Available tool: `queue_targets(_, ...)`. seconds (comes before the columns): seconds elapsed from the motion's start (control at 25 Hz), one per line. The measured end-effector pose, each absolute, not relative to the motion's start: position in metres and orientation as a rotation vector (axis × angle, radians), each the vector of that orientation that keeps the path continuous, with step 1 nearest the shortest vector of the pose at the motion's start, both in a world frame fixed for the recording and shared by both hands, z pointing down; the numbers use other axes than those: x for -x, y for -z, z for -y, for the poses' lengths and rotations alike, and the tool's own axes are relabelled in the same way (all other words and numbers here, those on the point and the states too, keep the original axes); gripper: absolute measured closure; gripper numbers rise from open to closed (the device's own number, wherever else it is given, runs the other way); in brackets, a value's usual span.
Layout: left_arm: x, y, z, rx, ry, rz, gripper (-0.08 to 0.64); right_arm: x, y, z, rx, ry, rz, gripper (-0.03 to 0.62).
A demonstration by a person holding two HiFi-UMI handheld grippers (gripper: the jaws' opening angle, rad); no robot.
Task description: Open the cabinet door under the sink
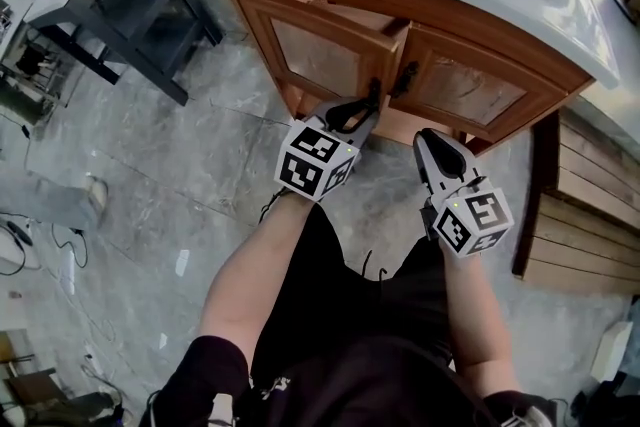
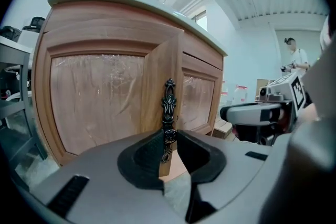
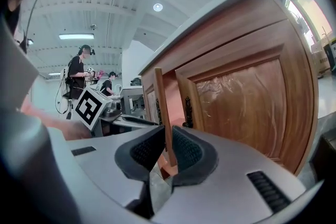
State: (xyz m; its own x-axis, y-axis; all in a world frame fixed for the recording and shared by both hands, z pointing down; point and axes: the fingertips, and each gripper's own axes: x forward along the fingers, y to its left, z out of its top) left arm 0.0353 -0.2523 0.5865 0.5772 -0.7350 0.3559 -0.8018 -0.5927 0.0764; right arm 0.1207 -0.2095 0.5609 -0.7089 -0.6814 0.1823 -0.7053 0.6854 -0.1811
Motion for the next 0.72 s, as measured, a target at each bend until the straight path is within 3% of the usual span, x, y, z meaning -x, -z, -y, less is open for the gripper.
queue_targets(0.36,-0.022,-0.585,0.229,-2.602,-0.399,1.208,0.472,-0.077,-0.545,0.206,-1.005,-0.331,2.833,0.476)
queue_targets(0.72,-0.011,-0.586,0.211,-2.644,-0.348,1.129,0.472,-0.035,-0.543,0.22,-0.915,-0.302,2.839,0.466)
